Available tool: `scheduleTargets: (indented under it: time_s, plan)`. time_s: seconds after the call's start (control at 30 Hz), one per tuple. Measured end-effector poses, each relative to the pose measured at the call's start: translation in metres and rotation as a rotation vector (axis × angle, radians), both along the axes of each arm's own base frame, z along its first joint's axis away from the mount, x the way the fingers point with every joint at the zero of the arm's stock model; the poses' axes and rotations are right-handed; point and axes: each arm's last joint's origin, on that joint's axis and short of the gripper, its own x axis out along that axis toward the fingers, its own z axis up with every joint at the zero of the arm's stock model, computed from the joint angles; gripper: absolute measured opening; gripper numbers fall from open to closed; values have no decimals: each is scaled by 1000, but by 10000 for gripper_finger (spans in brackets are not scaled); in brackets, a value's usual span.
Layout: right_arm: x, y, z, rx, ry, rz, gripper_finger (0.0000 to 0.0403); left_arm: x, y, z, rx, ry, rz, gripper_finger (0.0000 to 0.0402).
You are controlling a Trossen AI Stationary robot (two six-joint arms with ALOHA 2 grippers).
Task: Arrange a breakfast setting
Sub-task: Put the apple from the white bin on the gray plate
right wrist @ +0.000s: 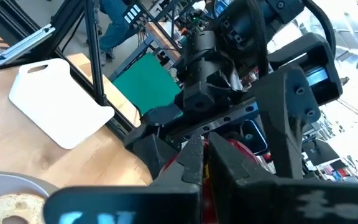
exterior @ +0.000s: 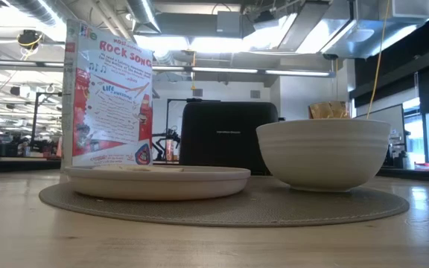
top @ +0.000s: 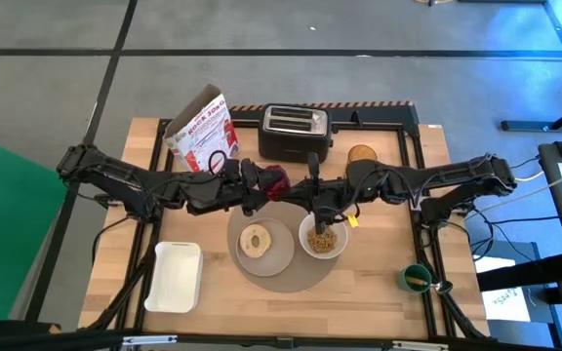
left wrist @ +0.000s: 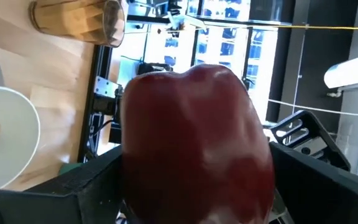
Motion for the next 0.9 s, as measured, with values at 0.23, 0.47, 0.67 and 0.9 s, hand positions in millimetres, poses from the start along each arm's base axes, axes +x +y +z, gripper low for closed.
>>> scheduleTargets:
  time_s: [0.23, 0.47, 0.67, 0.9]
  plan:
    - [-3, 0, 16, 57, -4, 5, 1, 0, 0, 2, 29, -2, -7, 397]
    - [-29, -2, 54, 242, -4, 40, 1, -16, 10, 19, 434, 111, -34, 395]
    - [-55, -11, 77, 423, 98, 1, 0, -35, 9, 41, 1022, 208, -83, 395]
    - [-58, -29, 78, 684, 243, 11, 0, -25, 0, 36, 1487, 303, -149, 395]
